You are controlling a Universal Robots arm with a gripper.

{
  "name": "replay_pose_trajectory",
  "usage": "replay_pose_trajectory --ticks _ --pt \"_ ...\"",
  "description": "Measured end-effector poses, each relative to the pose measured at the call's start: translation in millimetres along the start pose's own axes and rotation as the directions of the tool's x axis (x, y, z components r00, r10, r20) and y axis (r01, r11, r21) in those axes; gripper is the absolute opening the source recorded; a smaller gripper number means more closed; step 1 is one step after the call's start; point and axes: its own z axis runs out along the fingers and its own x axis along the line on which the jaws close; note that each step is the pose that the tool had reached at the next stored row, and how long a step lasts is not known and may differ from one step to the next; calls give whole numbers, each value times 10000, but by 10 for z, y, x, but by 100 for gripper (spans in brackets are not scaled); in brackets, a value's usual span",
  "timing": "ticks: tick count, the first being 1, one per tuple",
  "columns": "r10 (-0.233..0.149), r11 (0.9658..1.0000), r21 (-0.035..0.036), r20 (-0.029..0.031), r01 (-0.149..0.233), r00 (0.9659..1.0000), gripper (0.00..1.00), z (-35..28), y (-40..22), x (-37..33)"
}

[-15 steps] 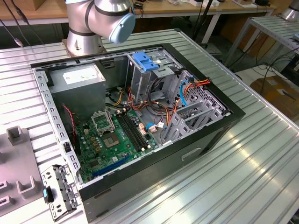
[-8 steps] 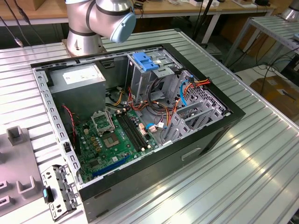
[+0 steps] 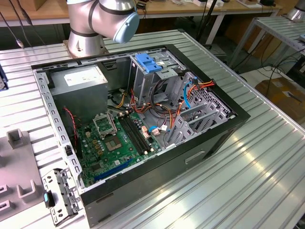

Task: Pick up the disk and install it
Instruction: 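Pick up the disk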

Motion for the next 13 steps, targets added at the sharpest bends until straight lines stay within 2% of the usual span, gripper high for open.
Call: replay_pose_trajectory --ticks 8,10,13 --pt "0 10000 -1 0 0 10000 37 4 -317 18" --pt "0 10000 -1 0 0 10000 37 5 -412 22" --pt "0 10000 -1 0 0 10000 37 7 -516 27"
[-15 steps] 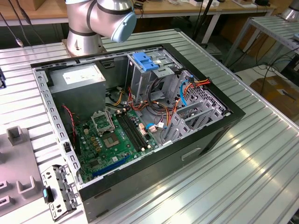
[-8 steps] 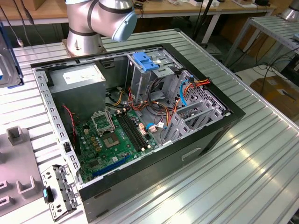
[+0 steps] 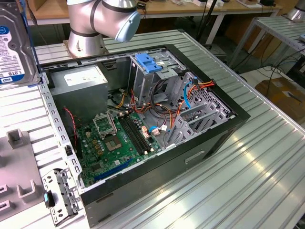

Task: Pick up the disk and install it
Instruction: 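Pick up the disk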

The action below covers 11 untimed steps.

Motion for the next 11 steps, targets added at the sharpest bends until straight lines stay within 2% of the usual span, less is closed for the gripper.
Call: replay_pose_trajectory --ticks 1,3,11 --pt "0 10000 0 -1 0 10000 37 0 -31 2" --pt "0 10000 0 0 0 10000 37 1 -132 7" --pt "0 10000 0 0 0 10000 37 5 -376 15"
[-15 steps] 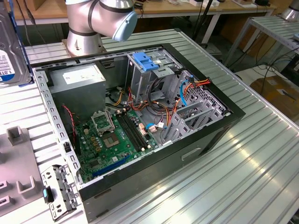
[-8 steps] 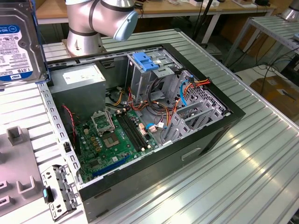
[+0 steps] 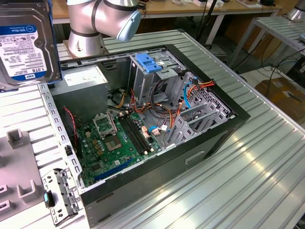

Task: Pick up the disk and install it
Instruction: 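Pick up the disk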

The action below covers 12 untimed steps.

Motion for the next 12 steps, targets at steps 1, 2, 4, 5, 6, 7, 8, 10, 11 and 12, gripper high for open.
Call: replay_pose_trajectory --ticks 1,2,4,5,6,7,8,10,11,12 --pt "0 10000 0 0 0 10000 37 1 -61 1" --pt "0 10000 0 0 0 10000 37 2 -117 3" --pt "0 10000 -1 -1 0 10000 37 3 -207 6" --pt "0 10000 0 -1 0 10000 37 4 -242 8" --pt "0 10000 0 0 0 10000 37 5 -278 10" --pt "0 10000 0 0 0 10000 37 6 -326 13" --pt "0 10000 0 0 0 10000 37 7 -355 15" --pt "1 10000 0 0 -1 10000 37 8 -412 19" --pt "0 10000 0 0 0 10000 37 9 -440 21" --pt "0 10000 0 0 0 10000 37 9 -464 23"
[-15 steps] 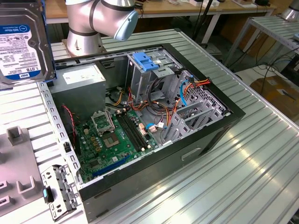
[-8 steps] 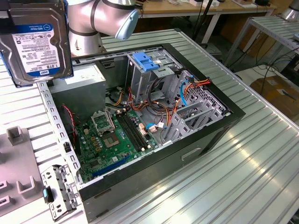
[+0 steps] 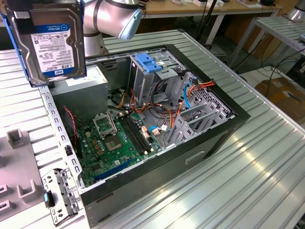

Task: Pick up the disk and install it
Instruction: 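Pick up the disk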

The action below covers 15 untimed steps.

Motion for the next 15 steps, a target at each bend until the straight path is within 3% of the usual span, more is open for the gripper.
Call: replay_pose_trajectory --ticks 15 --pt "0 10000 -1 0 0 10000 37 8 -490 15"
